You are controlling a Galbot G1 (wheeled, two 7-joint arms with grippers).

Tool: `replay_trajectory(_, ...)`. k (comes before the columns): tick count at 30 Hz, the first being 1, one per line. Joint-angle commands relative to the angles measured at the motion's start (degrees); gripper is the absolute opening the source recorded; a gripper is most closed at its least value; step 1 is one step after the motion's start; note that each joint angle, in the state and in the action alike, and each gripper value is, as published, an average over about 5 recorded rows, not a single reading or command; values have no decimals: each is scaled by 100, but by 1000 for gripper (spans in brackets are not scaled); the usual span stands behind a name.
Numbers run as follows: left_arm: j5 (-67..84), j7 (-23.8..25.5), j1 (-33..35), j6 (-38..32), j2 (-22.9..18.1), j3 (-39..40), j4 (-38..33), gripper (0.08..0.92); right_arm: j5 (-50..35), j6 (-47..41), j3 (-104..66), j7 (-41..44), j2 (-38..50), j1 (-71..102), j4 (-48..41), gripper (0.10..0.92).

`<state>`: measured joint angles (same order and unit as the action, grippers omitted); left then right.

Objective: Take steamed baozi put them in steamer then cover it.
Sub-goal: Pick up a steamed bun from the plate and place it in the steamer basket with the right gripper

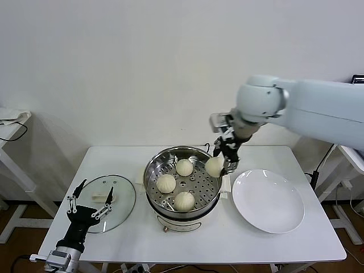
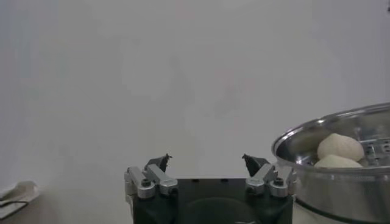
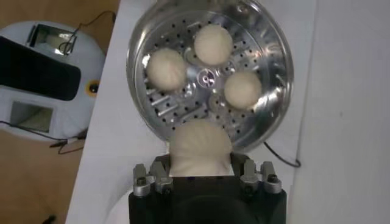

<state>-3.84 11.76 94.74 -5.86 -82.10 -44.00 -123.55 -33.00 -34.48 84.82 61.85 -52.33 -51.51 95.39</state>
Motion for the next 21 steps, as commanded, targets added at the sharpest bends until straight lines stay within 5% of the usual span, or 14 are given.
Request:
replay_trajectory(1, 19, 2, -18, 10, 10, -27, 20, 823, 366, -256, -162, -96, -888, 1013, -590, 653)
replay_trajectory(21, 68, 30, -186, 29, 58, -24, 272, 823, 982, -134, -542, 36, -1130, 1775, -1461, 653)
